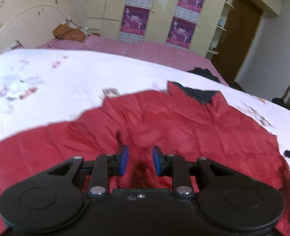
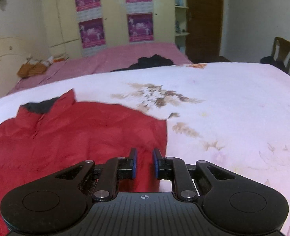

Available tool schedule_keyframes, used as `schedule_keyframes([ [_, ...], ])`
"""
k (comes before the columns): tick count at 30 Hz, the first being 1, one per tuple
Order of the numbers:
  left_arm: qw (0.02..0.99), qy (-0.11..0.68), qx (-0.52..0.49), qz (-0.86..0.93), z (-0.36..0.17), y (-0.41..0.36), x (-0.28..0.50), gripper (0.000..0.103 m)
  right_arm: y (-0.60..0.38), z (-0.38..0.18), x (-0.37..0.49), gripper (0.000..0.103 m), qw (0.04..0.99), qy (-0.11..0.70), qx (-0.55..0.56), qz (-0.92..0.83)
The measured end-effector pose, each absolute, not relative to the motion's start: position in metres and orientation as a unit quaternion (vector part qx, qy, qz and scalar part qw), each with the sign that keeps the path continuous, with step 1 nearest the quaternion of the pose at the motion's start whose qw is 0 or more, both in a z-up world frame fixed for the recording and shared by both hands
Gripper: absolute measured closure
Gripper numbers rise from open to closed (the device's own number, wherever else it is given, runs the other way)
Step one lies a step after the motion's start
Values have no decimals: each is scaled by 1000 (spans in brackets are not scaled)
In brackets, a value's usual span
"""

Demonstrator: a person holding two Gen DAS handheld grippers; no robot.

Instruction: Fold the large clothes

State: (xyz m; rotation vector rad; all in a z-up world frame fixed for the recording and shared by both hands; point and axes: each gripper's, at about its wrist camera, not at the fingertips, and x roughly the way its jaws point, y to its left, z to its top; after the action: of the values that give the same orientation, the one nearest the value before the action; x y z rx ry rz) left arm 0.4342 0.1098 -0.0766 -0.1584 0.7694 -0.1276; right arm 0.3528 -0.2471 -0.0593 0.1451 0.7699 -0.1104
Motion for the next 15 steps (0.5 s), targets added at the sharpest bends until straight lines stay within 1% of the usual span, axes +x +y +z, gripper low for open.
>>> schedule_keyframes([
  [2,912,402,-52,-66,-93,99,438,77,-244,-78,358,87,905,416,68,-60],
  [3,909,409,-44,-68,-102,96,440,76,-245,-86,357,87,902,421,69,-59],
  [6,912,404,-11,-68,-104,88,442,76,-242,-90,356,87,908,411,52,-59],
  [8,911,407,-18,-66,-99,89,441,78,-241,-87,358,87,906,415,49,-62],
  [11,919,388,-35,-69,-84,94,430,78,-242,-72,343,87,912,401,67,-59],
  [13,915,395,-29,-70,-87,94,426,77,-235,-72,335,87,911,406,51,-50],
  [15,909,410,-3,-68,-101,89,426,77,-229,-86,337,87,905,422,22,-50],
])
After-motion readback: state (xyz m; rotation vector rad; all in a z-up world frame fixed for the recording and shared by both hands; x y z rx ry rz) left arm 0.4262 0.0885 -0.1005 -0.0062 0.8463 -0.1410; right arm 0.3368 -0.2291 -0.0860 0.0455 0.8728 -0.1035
